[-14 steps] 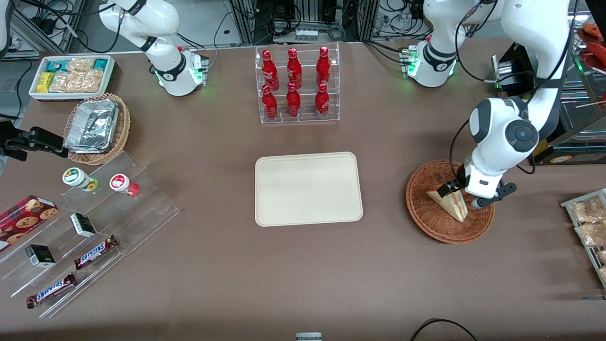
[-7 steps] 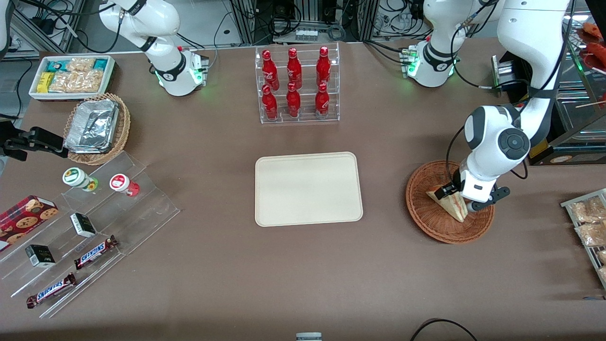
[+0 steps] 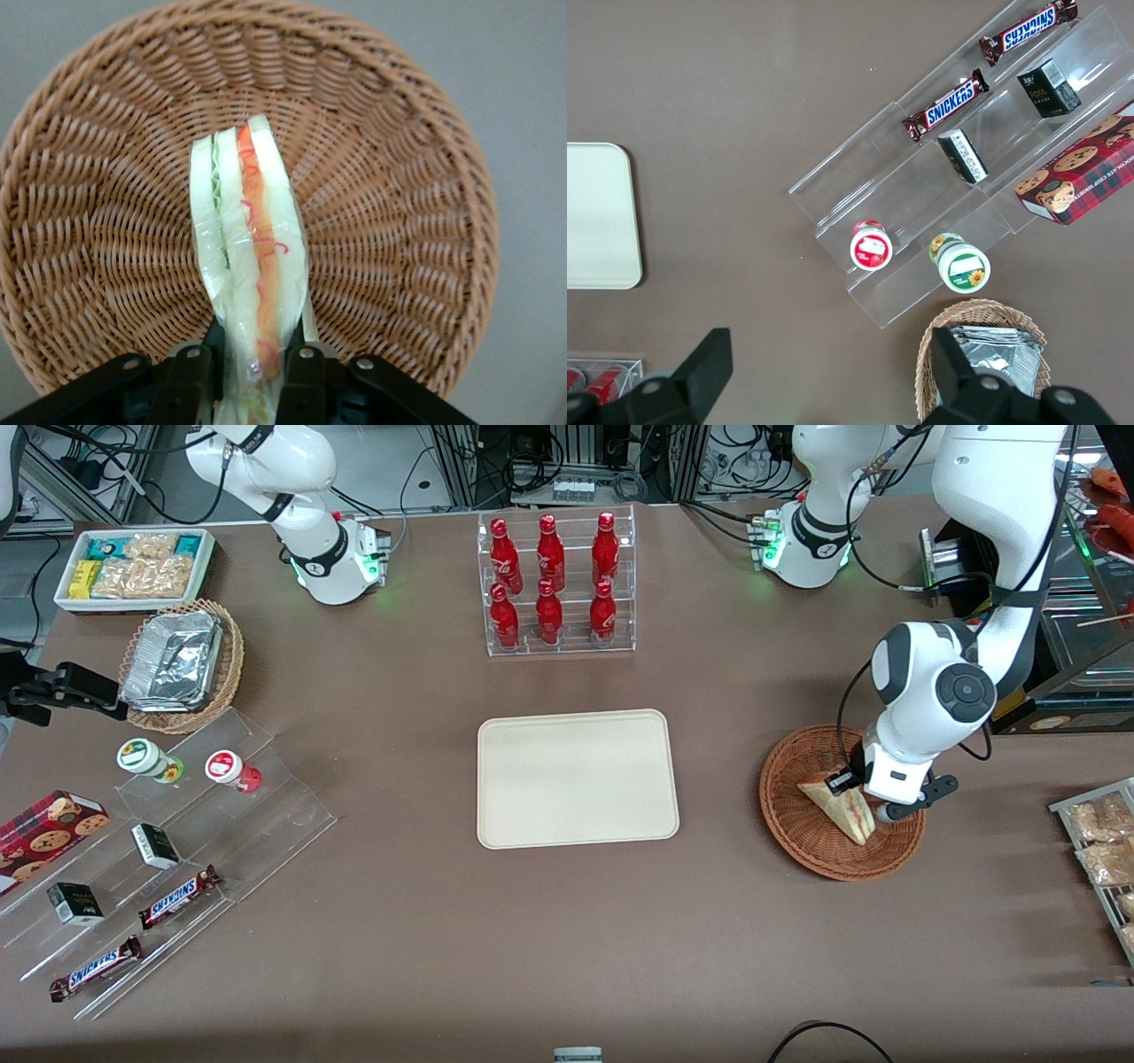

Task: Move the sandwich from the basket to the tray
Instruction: 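Lift the sandwich and carry it over the beige tray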

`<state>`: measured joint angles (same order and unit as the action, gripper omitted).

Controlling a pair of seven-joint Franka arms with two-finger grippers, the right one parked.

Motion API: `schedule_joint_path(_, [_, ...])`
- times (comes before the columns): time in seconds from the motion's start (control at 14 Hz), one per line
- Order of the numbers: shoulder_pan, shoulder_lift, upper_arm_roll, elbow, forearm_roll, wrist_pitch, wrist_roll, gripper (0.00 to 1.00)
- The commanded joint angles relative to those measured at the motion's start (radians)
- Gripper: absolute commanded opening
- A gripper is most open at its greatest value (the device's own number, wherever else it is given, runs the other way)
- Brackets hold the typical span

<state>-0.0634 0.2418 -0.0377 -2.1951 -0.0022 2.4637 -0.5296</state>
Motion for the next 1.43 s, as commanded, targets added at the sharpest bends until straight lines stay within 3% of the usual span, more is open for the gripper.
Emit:
schedule_joint_path(0.0, [-0.028, -0.07, -0.001, 0.096, 0.043, -0.192, 0.034, 0.0])
schedule_joint_path(0.36, [-0.171, -0.029, -0.014, 0.45, 0.041, -0.59, 0.019, 0.0])
schedule_joint_path(0.64, [-0.34, 0.011, -0.016, 0.529, 0.016, -0.592, -0.052, 0.0])
schedule_joint_path(0.86, [-0.421, 0.065, -0.014, 0.609, -0.082, -0.585, -0.079, 0.0])
schedule_joint_path(1.36, [-0.604, 0.238, -0.016, 0.661, -0.082, -0.445, -0.165, 0.0])
